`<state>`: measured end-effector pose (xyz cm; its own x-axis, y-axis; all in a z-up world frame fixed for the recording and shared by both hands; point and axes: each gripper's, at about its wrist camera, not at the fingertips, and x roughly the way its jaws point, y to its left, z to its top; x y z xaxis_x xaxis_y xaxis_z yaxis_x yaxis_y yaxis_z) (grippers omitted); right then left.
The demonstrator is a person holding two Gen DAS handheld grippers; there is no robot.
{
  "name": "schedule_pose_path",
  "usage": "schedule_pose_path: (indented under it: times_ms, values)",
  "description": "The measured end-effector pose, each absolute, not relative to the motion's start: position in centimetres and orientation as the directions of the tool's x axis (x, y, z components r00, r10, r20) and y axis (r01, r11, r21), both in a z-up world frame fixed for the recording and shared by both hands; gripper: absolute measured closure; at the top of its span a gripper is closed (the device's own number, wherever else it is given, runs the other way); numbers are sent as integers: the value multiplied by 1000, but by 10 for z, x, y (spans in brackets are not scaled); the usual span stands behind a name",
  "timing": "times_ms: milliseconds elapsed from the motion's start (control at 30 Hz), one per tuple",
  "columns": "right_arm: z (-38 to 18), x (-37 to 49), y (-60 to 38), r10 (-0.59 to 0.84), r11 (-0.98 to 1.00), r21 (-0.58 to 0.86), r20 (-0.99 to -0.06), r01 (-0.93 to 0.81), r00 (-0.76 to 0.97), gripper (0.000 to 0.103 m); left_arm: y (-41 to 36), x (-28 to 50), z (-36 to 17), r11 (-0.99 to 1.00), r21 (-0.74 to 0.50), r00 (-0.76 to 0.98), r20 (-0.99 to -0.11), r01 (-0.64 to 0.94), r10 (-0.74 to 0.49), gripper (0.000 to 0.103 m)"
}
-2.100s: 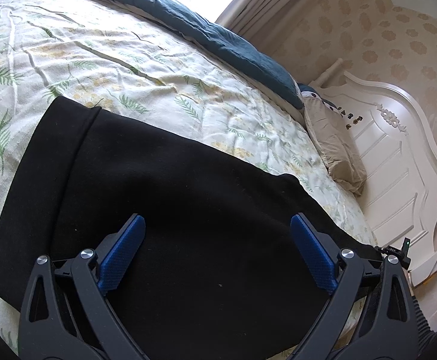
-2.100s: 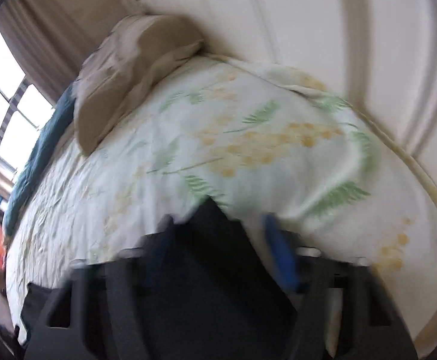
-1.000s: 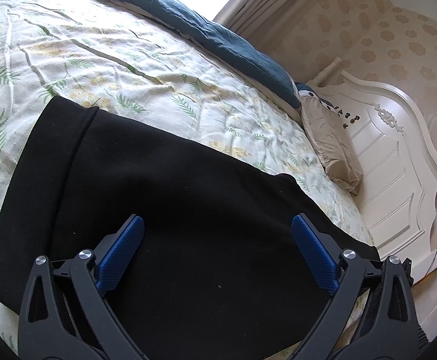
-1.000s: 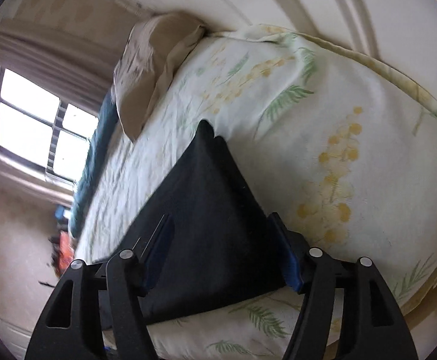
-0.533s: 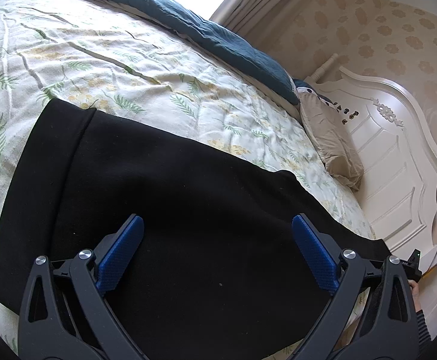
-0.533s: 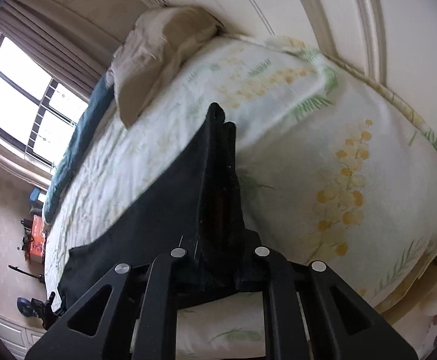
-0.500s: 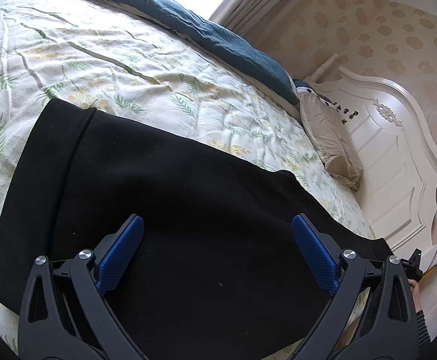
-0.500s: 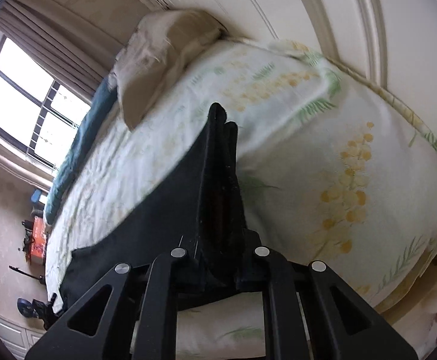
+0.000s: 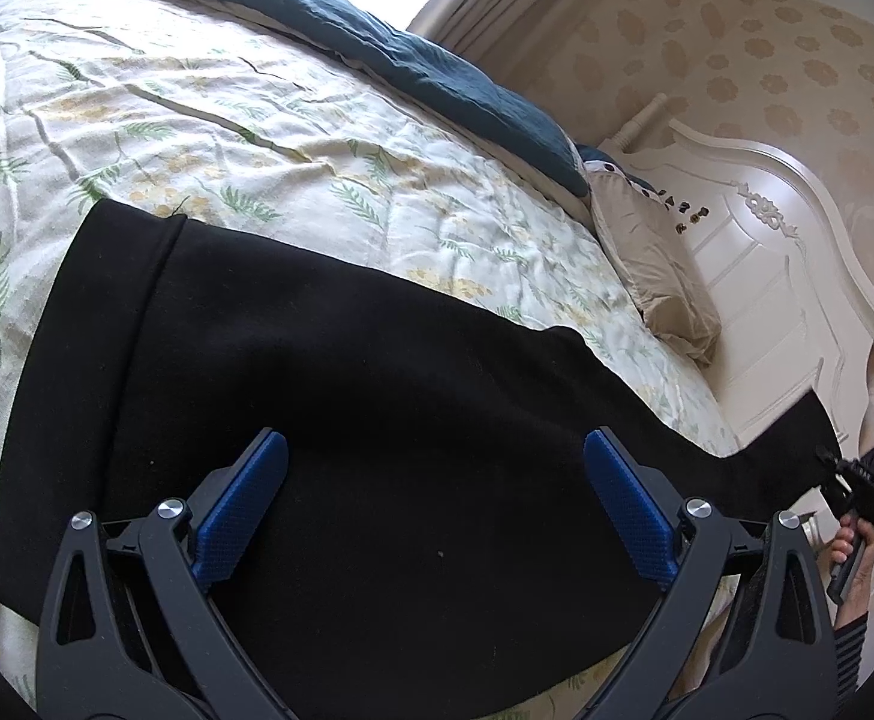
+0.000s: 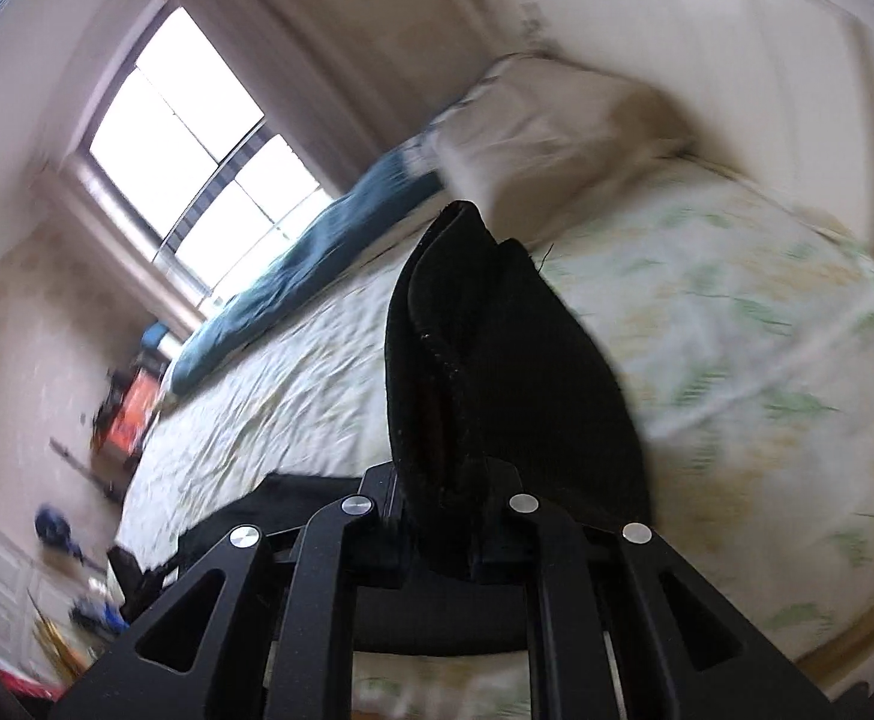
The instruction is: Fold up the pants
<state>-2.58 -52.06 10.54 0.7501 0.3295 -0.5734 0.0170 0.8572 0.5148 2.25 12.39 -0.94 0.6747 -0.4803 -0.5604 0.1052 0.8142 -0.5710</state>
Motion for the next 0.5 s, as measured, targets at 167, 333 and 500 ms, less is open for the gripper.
schedule_pose_path:
  times_ms: [167, 333, 500]
  values:
    - [81, 3, -434, 402, 879, 468, -622, -93, 672, 90, 129, 16, -10, 795, -595, 665, -546, 121, -510, 4]
    - [43, 15, -375, 416, 897, 419, -696, -139, 586, 90, 126, 12, -10, 802, -580, 656, -550, 144, -516, 4]
    - [14, 16, -336, 396, 913, 383, -749, -141, 532, 90, 124, 10, -11, 812, -561, 660, -552, 158, -510, 4]
